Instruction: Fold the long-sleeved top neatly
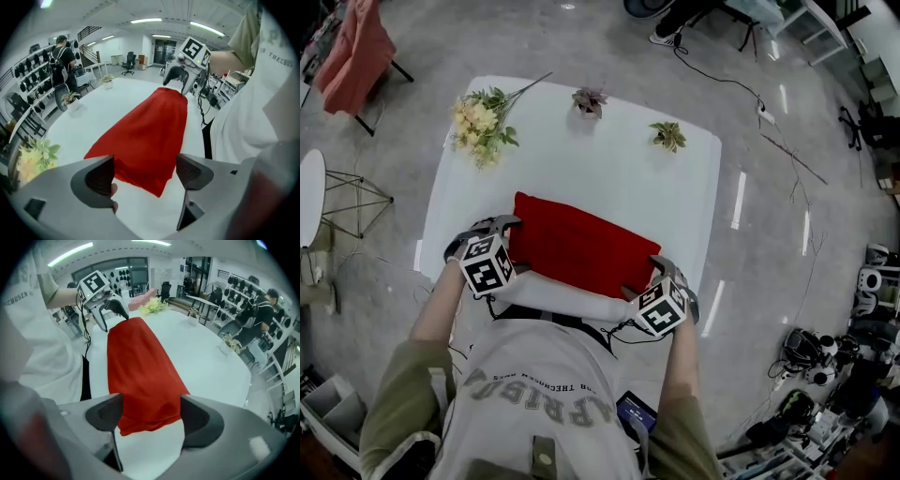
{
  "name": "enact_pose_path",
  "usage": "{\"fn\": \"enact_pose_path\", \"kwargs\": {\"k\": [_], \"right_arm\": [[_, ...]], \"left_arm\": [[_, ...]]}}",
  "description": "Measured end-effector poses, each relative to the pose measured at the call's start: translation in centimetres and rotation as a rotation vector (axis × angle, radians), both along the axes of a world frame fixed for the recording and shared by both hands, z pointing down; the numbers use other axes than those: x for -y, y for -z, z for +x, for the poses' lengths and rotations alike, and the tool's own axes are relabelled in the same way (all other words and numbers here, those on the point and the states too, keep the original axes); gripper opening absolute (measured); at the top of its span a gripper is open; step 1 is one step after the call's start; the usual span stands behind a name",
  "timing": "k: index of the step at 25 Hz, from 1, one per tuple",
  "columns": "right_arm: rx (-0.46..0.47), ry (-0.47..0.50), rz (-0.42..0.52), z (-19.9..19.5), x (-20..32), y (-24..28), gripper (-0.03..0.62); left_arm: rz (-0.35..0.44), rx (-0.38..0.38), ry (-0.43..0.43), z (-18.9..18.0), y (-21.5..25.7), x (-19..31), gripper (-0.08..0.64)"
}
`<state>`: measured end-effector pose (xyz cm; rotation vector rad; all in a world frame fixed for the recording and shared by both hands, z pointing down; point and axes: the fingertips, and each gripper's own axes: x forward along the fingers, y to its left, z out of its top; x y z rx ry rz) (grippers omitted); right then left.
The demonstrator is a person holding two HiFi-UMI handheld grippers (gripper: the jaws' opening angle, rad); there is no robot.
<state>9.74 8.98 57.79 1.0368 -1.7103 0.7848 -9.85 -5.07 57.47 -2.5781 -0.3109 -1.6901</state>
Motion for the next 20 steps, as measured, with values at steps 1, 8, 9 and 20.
{"fn": "enact_pose_path", "kwargs": {"k": [1, 8, 9, 20], "right_arm": [[-0.021, 0.006, -0.015, 0.5, -0.4, -0.6, 0.368], [-0.059, 0.009, -0.050, 0.7, -1.6, -4.4, 0.365], [-0.049, 0.001, -0.044, 0.7, -1.5, -4.5, 0.365], [0.151, -0.506, 1.002, 2.9, 3.7, 17.7, 0.368]], "left_arm": [[-0.001, 0.018, 0.006, -0.9, -0.8, -0.2, 0.392], [-0.060, 0.070, 0.074, -2.6, -5.4, -0.1, 0.400], [-0.063, 0.062, 0.079, -2.7, -5.5, -0.1, 0.400], [0.043, -0.576, 0.562, 0.5, 12.0, 5.4, 0.397]]}}
